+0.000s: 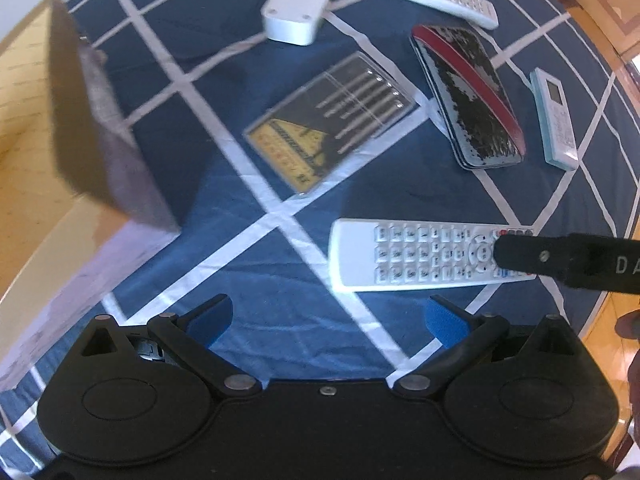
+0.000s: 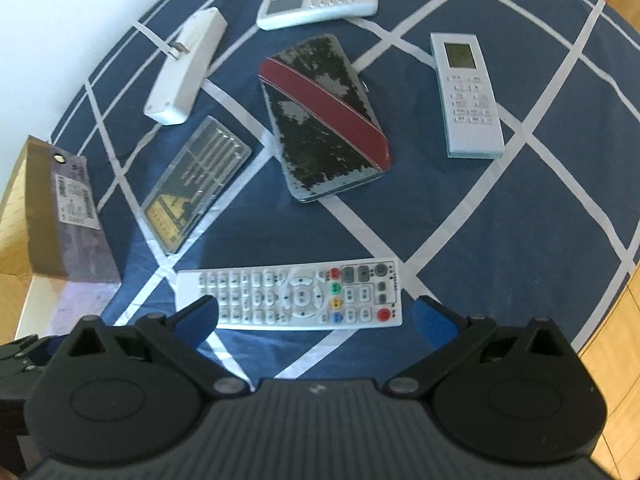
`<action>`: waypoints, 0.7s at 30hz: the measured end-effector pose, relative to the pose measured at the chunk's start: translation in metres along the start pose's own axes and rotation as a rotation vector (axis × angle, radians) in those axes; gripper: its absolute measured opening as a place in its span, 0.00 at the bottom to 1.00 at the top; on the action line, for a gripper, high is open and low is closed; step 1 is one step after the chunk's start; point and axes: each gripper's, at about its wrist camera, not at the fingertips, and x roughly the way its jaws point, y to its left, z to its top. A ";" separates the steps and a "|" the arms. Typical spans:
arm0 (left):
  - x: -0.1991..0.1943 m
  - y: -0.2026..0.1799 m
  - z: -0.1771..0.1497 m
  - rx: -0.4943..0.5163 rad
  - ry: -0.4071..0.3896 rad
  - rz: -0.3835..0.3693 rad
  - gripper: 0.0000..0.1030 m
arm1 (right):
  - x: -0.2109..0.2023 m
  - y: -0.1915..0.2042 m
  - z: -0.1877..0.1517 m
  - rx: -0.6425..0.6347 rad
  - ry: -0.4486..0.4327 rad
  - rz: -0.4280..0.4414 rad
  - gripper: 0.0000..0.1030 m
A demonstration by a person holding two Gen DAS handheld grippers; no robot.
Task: Organize objects
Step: 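Move the right tool to the white TV remote and close on it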
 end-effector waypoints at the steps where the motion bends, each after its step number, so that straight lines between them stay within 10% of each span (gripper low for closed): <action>1: 0.004 -0.003 0.001 0.008 0.004 -0.005 1.00 | 0.004 -0.002 0.002 0.003 0.011 0.003 1.00; 21: 0.046 -0.035 0.016 0.069 0.068 -0.093 0.99 | 0.047 -0.005 0.020 -0.028 0.122 -0.020 0.96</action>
